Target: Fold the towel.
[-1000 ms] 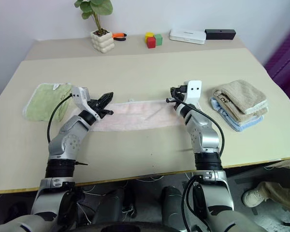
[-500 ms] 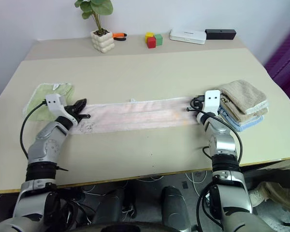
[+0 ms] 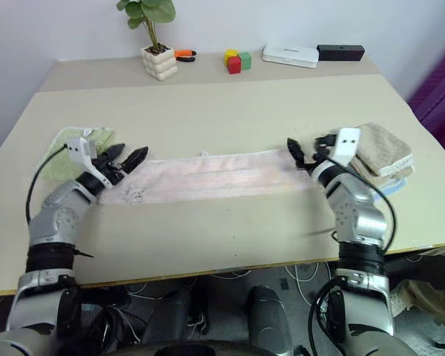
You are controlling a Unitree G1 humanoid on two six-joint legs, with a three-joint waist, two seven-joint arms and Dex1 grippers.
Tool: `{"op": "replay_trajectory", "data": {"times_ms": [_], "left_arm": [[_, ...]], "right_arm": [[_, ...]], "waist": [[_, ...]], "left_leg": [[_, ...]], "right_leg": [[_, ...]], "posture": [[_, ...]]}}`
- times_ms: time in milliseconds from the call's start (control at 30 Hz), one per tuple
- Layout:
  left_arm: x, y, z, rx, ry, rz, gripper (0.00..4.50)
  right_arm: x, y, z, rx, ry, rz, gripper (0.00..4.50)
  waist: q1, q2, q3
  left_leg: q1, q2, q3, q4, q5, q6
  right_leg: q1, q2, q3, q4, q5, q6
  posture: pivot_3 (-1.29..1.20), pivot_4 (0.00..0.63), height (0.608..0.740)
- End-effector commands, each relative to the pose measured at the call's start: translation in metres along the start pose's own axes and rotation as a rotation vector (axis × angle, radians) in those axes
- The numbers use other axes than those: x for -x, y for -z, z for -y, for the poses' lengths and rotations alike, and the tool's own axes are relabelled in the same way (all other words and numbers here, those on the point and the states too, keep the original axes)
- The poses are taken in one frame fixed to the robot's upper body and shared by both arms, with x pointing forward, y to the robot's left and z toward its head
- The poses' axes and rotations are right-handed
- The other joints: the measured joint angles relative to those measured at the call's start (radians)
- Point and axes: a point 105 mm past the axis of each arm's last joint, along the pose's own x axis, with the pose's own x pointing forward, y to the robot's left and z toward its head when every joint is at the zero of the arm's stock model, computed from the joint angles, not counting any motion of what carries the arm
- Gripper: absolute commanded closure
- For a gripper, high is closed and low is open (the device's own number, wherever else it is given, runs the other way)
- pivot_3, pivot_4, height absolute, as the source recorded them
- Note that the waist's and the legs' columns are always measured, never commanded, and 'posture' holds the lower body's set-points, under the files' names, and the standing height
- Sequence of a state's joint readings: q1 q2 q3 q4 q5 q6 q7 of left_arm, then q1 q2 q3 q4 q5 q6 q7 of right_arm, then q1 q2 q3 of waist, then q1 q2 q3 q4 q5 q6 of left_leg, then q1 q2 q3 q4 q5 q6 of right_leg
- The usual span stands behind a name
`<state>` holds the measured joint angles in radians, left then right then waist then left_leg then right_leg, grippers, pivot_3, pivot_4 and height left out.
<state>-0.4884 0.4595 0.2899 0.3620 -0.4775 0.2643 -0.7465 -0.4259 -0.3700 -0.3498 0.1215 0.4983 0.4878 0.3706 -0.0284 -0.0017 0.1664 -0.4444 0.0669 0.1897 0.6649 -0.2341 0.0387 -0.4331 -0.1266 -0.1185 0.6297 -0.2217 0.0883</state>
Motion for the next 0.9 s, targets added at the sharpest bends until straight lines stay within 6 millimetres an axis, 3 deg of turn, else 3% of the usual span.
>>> {"op": "replay_trajectory", "data": {"times_ms": [33,167,333,567,733,900], "left_arm": [[-0.002,-0.023,0.011,-0.068,0.151,0.046,0.02],[0.006,-0.029,0.037,-0.122,0.424,-0.023,0.02],[0.02,-0.035,0.055,-0.085,0.646,-0.041,0.02],[0.021,-0.032,0.065,-0.158,0.758,-0.057,0.02],[0.022,-0.032,0.077,-0.156,0.784,-0.045,0.02],[0.025,-0.034,0.085,-0.173,0.773,-0.03,0.02]], "right_arm": [[0.026,-0.011,-0.004,-0.149,-0.033,0.014,0.01],[0.072,0.005,-0.008,-0.311,-0.019,-0.061,0.01],[0.1,0.018,0.001,-0.407,0.078,-0.124,0.01],[0.097,0.035,0.001,-0.508,0.152,-0.172,0.01],[0.09,0.034,0.021,-0.56,0.225,-0.16,0.01],[0.077,0.035,0.025,-0.59,0.223,-0.178,0.01]], "waist": [[0.007,0.0,0.0],[0.015,0.0,0.0],[0.013,0.0,0.0],[0.013,0.001,0.0],[0.011,0.0,0.0],[0.011,0.001,0.0]], "left_leg": [[0.0,0.0,0.0,0.0,0.0,0.0],[-0.001,0.0,0.0,-0.002,-0.003,0.004],[-0.001,0.0,0.001,-0.001,-0.004,0.005],[-0.002,0.0,0.001,-0.002,-0.004,0.005],[-0.002,0.0,0.001,-0.002,-0.005,0.007],[-0.002,0.0,0.0,-0.002,-0.005,0.007]], "right_leg": [[0.0,0.0,0.0,0.0,0.0,0.0],[-0.001,-0.001,0.0,0.0,0.0,-0.001],[-0.002,-0.001,0.0,-0.002,-0.001,-0.005],[-0.002,-0.001,0.0,-0.004,-0.001,-0.006],[-0.001,-0.001,0.0,-0.007,-0.001,-0.006],[0.0,0.0,0.0,-0.008,0.0,-0.006]], "posture": [[0.0,0.15,0.74],[0.0,0.15,0.74],[0.0,0.15,0.74],[0.0,0.15,0.74],[0.0,0.15,0.74],[0.0,0.15,0.74]]}}
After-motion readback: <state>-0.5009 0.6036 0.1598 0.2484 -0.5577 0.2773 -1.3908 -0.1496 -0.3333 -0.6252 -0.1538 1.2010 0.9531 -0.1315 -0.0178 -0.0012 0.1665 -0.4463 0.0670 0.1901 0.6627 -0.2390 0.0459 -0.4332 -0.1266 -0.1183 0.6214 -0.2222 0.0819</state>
